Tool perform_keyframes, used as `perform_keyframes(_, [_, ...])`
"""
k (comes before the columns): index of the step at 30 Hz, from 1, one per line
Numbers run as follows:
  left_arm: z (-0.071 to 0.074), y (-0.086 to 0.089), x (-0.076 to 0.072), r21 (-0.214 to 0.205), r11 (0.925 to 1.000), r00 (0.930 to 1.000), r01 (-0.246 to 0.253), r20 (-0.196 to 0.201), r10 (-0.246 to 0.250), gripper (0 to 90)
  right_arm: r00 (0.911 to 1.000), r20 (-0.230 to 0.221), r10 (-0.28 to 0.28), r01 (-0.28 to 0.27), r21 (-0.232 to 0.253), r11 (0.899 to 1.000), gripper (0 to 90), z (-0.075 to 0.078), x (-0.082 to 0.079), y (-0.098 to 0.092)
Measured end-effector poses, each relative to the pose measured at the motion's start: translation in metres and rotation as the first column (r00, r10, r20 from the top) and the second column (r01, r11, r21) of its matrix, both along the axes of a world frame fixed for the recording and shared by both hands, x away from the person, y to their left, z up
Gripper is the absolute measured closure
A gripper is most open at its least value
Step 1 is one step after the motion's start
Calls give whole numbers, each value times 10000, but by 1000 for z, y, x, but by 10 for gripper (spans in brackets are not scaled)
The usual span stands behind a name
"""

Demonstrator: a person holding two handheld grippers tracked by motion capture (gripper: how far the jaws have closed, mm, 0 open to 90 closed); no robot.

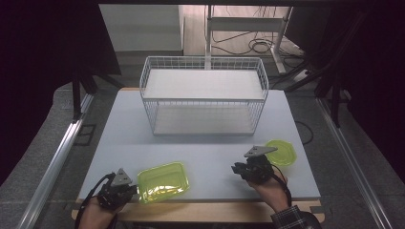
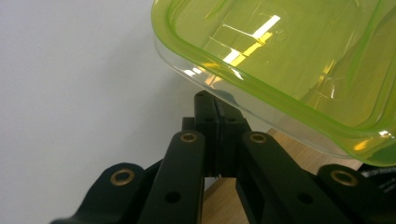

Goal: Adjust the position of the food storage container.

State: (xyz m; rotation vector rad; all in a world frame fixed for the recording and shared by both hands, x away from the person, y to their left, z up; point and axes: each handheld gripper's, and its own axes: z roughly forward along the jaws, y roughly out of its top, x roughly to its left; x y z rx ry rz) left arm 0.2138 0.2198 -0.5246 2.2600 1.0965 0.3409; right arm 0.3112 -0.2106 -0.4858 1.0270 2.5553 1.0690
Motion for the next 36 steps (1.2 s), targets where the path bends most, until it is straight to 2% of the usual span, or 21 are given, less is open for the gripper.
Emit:
perform_keyframes(9, [-1,-23,10,-94,9988,9988,489,6,-489,897,9995,-174,275,-274,38,9996,735,-1,-1,4])
perform_keyframes(17, [-2,-49,23,-15,9942,9942,1075,52,-1075,891,10000,-90,16,-15,57,10000,703,0,2,-4])
perform_keyframes(22, [-1,-62,33,54,9898,9898,1422,15,-1422,887,9998,-51,-182,182,116,9998,659,0,4,-8])
perform_keyframes(29, [2,-83,51,187,9810,9809,1931,-277,-1925,883,9997,-24,-258,258,124,9996,644,1,4,-10])
perform_keyframes(31, [2,-86,52,193,9808,9807,1940,-271,-1934,883,9997,-16,-260,260,135,9996,644,1,4,-10])
perform_keyframes(36, [1,-100,50,119,9740,9739,2261,-237,-2258,879,9994,29,-351,350,184,9992,637,0,5,-13])
